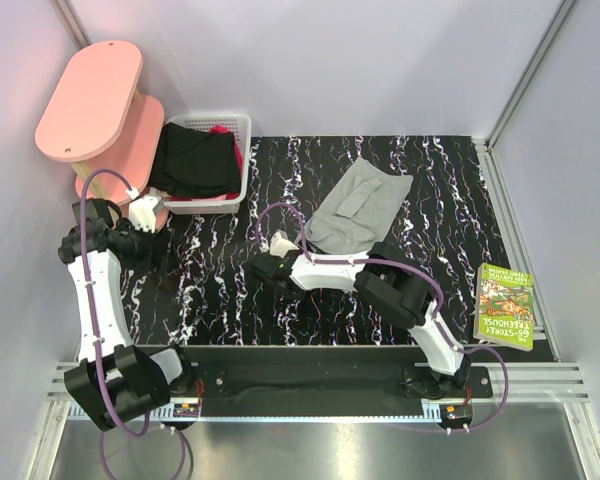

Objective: Fold and stack the t-shirts
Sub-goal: Grab one side of the 2/3 rectangular tshirt with right arm, then fold the long partially folded tshirt into a neat square

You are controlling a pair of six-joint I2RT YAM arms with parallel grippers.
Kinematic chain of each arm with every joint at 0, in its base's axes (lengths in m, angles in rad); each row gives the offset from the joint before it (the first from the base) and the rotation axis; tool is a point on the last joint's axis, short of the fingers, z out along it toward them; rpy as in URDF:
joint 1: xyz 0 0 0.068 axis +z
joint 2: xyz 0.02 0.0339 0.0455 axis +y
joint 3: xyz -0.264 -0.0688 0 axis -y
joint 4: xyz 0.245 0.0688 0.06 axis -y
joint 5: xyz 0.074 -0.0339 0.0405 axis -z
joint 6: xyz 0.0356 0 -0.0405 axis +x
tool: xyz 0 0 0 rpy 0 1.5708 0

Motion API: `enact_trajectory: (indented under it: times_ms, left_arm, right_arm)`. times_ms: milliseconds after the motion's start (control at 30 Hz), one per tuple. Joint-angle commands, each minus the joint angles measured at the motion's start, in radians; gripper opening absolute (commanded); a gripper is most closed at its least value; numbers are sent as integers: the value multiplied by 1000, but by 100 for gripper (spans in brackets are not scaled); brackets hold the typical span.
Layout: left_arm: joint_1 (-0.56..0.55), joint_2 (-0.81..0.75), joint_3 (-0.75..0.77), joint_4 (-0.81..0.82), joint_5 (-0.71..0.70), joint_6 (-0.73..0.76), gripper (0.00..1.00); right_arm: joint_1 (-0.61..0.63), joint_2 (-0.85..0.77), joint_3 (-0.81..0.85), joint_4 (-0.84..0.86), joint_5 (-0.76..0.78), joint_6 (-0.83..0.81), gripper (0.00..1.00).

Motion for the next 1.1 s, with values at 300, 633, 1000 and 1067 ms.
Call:
enact_trajectory:
  times_ms: [300, 633, 1000, 1067]
  left_arm:
    - [6, -16, 40, 8, 27, 14, 82]
    - [6, -23, 46, 8, 30, 15, 82]
    - [4, -37, 61, -7, 25, 22, 82]
    - [4, -40, 60, -8, 25, 25, 82]
  right_arm:
    - [-6, 60, -48, 75, -350, 37, 16]
    - [80, -38, 28, -30, -491, 67, 0]
    - [174, -288, 122, -130, -726, 190, 0]
    - [172, -324, 121, -133, -743, 215, 0]
